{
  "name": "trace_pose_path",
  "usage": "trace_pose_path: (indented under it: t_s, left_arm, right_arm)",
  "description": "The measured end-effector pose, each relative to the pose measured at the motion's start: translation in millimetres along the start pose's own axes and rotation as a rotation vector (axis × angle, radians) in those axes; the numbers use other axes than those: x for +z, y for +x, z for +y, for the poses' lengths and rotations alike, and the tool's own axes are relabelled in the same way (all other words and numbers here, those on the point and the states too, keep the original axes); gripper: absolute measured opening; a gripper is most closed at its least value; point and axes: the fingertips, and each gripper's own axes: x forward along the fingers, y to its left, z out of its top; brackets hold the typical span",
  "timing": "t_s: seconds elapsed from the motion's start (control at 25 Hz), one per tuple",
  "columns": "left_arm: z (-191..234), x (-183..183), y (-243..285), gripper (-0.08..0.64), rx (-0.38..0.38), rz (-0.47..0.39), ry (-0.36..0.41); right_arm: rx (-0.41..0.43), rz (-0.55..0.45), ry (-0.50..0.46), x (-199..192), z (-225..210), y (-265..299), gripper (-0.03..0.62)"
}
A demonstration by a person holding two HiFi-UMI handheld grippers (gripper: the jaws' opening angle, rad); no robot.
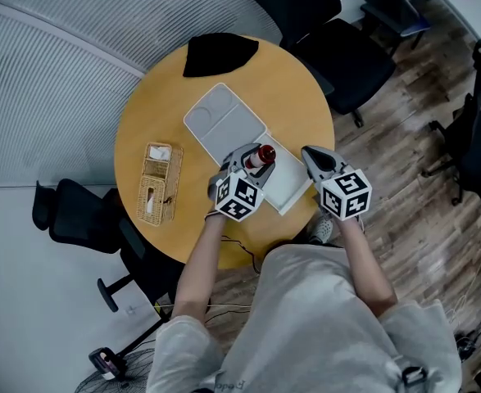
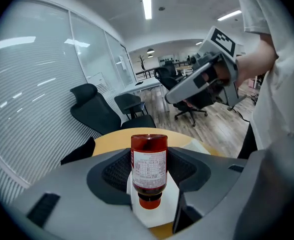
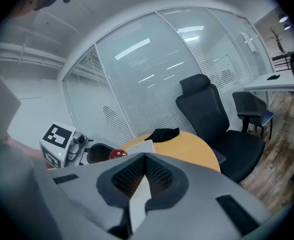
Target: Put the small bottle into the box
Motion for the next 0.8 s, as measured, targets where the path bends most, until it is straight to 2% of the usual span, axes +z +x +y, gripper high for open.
trace_pose_path:
  t_s: [0.36,0.64,0.8]
  left_arm:
    - [-33,-14,22,0.236,-0.097,0.149,0.306]
    - [-55,-24,34,0.236,-0.152,0.216,0.44]
    - [-62,-29,38,0.236,-0.177,0.235,0.463]
  right_arm:
    - [-0.014,-0.008,-0.005,0,-3,-6,0.017]
    - [-0.031,-0.02,0.004,-2,-6,-7,0.017]
    - [-0.03,-0.015,0.007,-4,-7,-6,0.017]
